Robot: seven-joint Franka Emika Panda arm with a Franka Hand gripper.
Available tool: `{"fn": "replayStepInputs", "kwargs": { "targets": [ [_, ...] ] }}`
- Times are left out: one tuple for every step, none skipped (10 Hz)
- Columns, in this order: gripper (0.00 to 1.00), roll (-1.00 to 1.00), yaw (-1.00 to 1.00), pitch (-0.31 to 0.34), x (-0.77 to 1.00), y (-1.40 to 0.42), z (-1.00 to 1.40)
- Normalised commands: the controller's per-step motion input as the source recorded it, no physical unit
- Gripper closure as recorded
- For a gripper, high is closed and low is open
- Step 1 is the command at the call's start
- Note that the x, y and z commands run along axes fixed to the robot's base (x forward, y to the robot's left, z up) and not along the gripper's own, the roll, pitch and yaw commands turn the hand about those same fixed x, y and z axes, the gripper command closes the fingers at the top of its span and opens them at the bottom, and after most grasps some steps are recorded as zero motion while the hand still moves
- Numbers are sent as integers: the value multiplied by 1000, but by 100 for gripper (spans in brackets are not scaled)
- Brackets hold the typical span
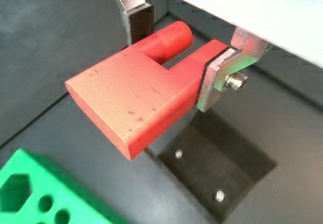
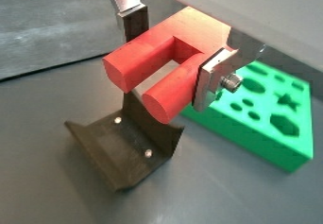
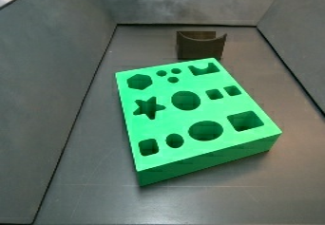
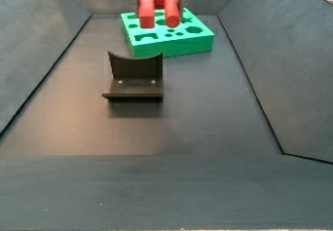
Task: Pick up the square-circle object. Move up. Place the square-circle object on the fixture. Regrasp the square-circle object. Rotate the square-circle object. Move to above the board. Insert the square-circle object.
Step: Place the square-circle object on the fixture.
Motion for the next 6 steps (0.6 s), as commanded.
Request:
{"fn": "replayStepInputs", "kwargs": {
  "targets": [
    [100, -873, -74, 168, 797, 57, -22],
    [100, -707, -84, 147, 711, 53, -18],
    [100, -481, -96, 121, 595, 51, -14],
    [100, -313, -98, 105, 511, 48, -10],
    [100, -199, -92, 86, 386, 27, 0],
    [100, -171, -79, 75, 285, 30, -7]
  ]
}}
